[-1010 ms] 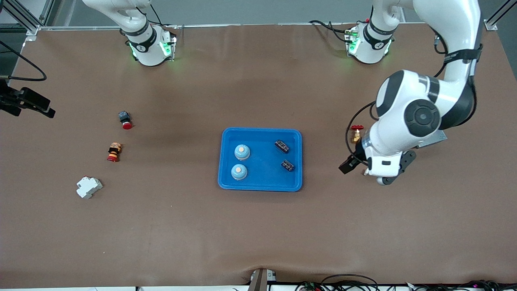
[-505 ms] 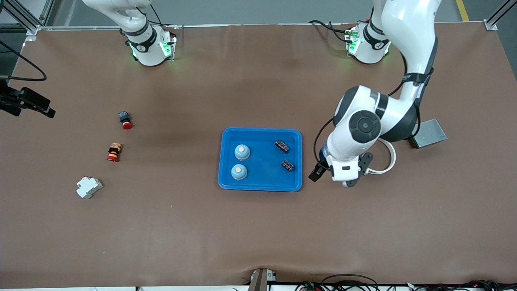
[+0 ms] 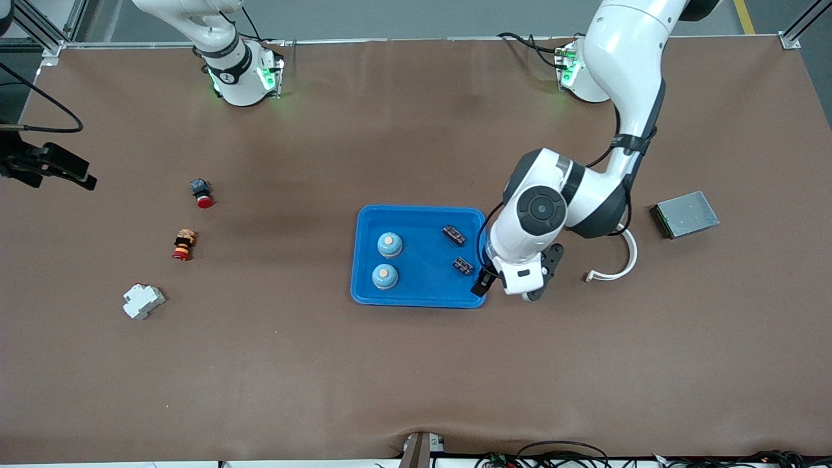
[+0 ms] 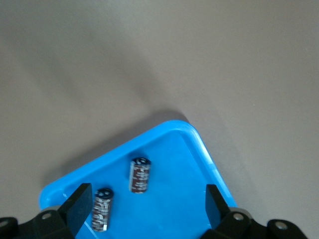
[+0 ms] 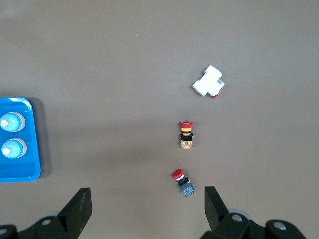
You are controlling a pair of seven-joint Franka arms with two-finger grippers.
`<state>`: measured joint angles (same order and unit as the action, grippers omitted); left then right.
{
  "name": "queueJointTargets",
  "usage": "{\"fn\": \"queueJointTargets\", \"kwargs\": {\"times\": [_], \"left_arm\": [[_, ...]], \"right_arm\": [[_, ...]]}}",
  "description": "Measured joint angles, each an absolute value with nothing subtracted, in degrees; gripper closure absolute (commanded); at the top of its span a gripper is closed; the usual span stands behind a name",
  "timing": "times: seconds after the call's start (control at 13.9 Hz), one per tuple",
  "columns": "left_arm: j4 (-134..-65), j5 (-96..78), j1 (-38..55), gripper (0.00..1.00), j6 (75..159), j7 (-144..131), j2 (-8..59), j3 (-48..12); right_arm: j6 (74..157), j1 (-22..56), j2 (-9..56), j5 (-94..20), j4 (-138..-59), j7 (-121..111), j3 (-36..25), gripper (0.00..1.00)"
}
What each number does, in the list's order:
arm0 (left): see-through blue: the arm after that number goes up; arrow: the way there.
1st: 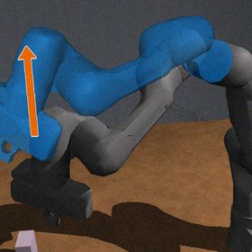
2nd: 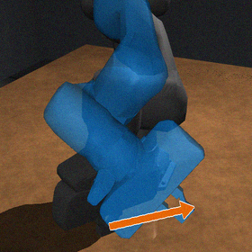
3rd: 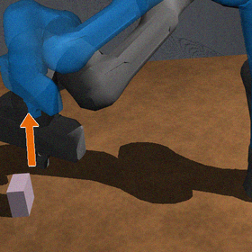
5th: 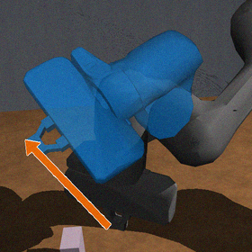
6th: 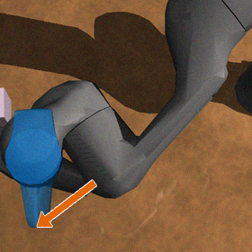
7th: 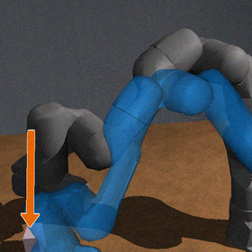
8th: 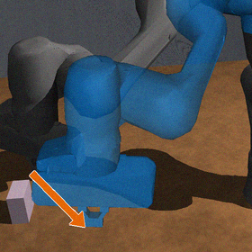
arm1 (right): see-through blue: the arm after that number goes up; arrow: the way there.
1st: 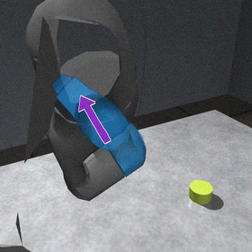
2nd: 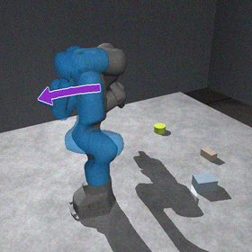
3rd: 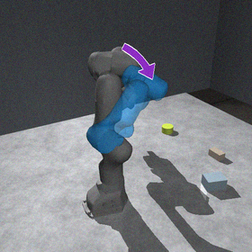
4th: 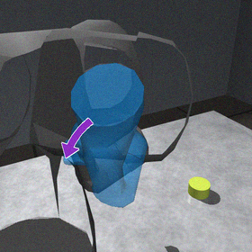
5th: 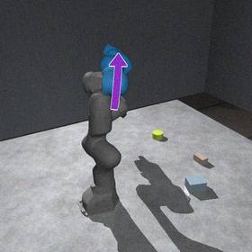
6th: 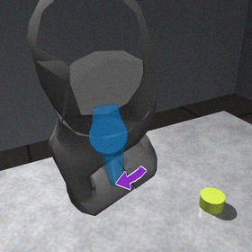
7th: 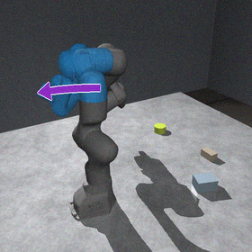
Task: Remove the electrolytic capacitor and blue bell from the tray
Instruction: 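Lower the left gripper onto a capacitor while the right gripper reaches a bell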
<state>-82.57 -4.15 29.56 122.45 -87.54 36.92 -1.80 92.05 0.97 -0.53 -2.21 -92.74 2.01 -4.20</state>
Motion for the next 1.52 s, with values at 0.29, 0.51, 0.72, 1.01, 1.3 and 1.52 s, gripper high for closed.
{"fn": "queueJointTargets", "kwargs": {"times": [0.29, 0.51, 0.72, 1.01, 1.3, 1.52], "left_arm": [[-82.5, -4.1, 30.8, 0.0, 125.5, -89.0, 39.2, -1.8], [-82.5, -4.1, 31.9, 0.0, 125.6, -89.0, 40.2, -1.8], [-82.4, -4.1, 32.8, 0.0, 125.7, -89.1, 41.5, -1.8], [-82.4, -4.1, 33.8, 0.0, 125.9, -89.1, 43.0, -1.8], [-82.4, -2.9, 33.9, 0.0, 125.9, -89.1, 44.4, -1.7], [-82.4, -2.8, 33.9, 0.0, 126.6, -89.1, 45.3, -1.7]], "right_arm": [[97.7, 7.7, -1.3, -2.3, -99.2, 10.1, -3.9, 0.0], [104.0, 11.3, -1.9, -4.2, -105.3, 16.0, -3.6, 0.0], [112.6, 15.2, -2.0, -4.7, -111.7, 22.2, -3.5, 0.0], [121.8, 22.9, -1.4, -4.7, -118.4, 33.1, -3.4, 0.0], [126.5, 29.4, 3.9, -4.7, -119.3, 40.4, -3.3, 0.0], [129.7, 34.2, 9.3, -4.2, -118.5, 47.6, -3.3, 0.0]]}}
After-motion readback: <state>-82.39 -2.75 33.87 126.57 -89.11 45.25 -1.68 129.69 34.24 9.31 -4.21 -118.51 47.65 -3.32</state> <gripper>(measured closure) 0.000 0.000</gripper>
